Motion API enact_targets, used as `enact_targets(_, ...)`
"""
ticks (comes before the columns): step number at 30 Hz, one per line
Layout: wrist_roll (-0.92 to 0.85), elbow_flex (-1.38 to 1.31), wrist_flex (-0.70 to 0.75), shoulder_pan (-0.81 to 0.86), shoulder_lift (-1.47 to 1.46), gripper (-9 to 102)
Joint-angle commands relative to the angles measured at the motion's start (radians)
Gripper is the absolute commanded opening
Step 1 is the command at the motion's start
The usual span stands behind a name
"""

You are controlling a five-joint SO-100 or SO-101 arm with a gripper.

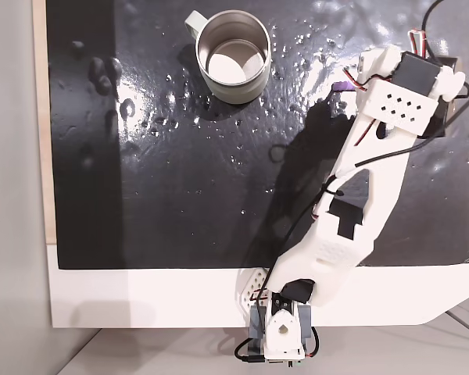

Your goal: Grasp a pengrip and put it in the cup.

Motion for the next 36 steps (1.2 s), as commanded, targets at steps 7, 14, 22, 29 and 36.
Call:
enact_targets(7, 0.018, -0.091, -0.063, -0.043, -0.087, 24)
enact_targets(14, 0.023, -0.132, -0.069, -0.044, -0.186, 23)
enact_targets(22, 0.02, -0.13, -0.044, -0.005, -0.215, 23)
enact_targets(29, 0.014, -0.126, -0.054, 0.035, -0.235, 7)
enact_targets(36, 0.021, -0.137, -0.031, 0.041, -0.218, 0)
